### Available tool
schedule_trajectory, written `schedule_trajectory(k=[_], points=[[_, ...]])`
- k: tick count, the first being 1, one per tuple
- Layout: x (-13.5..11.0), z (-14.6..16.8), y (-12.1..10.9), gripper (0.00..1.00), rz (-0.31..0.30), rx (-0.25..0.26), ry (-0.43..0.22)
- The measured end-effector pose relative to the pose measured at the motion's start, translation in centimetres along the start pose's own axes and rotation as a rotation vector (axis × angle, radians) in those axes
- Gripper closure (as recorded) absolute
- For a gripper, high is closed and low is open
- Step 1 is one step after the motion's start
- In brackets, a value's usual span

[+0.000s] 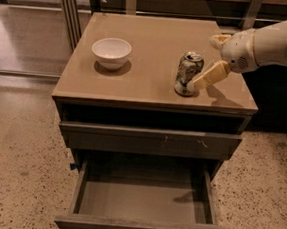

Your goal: Place 7up can into middle drawer

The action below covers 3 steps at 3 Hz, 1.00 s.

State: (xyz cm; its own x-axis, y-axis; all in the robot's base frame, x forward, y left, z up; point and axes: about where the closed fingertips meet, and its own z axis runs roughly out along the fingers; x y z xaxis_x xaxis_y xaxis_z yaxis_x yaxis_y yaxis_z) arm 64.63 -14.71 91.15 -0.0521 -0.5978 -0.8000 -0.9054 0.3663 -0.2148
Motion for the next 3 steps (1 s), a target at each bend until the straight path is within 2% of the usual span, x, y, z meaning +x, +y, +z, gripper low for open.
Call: schedule_trajectory(k=[1,3], points=[[0.0,2.1,-0.3,0.0,0.021,-0.028,-0.03],[1.4,5.3,-0.1,0.0,0.058,-0.075,-0.024]])
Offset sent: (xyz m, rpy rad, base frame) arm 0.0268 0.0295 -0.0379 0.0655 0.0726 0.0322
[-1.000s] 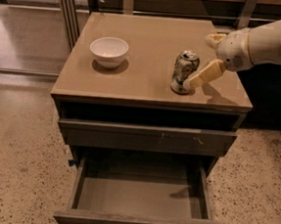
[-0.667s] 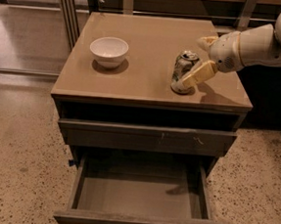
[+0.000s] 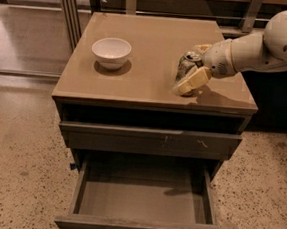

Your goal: Place 7up can into middle drawer

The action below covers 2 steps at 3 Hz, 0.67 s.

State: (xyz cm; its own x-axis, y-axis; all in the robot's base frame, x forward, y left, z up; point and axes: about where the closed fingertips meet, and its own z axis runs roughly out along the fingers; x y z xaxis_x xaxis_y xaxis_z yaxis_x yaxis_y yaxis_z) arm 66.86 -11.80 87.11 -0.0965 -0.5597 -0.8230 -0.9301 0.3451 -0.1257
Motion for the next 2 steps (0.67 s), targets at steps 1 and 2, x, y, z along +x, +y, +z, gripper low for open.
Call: schedule_trajectory(k=[1,2], points=[[0.0,0.01,0.0,0.19,0.0,0.0,0.0],[0.0,0.01,0.0,0.41,0.0,0.0,0.0]])
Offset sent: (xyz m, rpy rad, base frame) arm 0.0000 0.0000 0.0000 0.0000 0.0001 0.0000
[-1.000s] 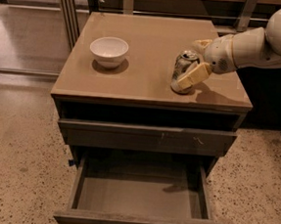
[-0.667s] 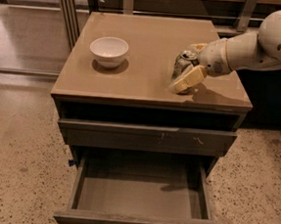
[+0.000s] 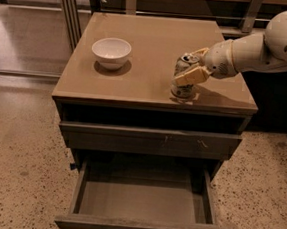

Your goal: Place 7up can into middle drawer

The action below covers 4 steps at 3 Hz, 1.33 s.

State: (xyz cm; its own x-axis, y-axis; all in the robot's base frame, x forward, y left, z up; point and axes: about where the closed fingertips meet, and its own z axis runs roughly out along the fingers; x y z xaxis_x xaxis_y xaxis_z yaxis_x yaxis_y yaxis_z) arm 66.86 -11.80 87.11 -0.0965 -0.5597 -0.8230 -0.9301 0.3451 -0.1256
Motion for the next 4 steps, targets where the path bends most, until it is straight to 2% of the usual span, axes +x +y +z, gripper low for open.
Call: schedule_trajectory(k=[1,2,3,4], points=[[0.0,0.0,0.0,0.65,0.0,0.0,0.0],[-1.3,-0.6,1.6,0.88,-0.044,-0.053,0.003],[-3.9,-2.6,5.5,1.0,-0.142,-0.156,0.01],[-5.9,-5.6,10.6,1.0,-0.21,-0.268,0.023]])
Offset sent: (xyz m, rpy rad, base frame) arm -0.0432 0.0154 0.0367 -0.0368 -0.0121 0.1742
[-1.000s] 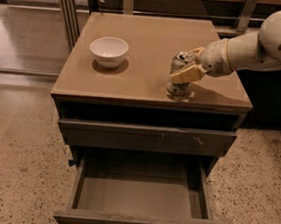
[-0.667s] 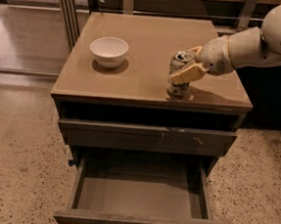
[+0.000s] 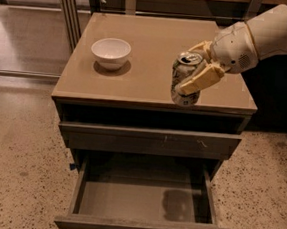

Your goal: Place 7up can into middle drawer

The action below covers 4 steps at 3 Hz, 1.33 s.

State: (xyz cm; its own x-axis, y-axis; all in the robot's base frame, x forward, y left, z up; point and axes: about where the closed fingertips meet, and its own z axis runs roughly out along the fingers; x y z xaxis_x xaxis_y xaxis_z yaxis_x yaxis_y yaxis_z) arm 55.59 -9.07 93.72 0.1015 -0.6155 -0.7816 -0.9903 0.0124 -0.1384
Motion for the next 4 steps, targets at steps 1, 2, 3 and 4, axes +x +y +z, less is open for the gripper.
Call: schedule_trajectory(k=[1,2,3,4], points=[[-0.2,-0.1,0.8,1.0,-0.005,-0.027,0.007],[0.3,0.9,1.3,1.0,-0.008,-0.046,0.037],[0.8,1.1,3.6,1.0,-0.06,-0.003,0.067],[4.6,2.5,6.4,1.0,-0.073,0.073,0.03]])
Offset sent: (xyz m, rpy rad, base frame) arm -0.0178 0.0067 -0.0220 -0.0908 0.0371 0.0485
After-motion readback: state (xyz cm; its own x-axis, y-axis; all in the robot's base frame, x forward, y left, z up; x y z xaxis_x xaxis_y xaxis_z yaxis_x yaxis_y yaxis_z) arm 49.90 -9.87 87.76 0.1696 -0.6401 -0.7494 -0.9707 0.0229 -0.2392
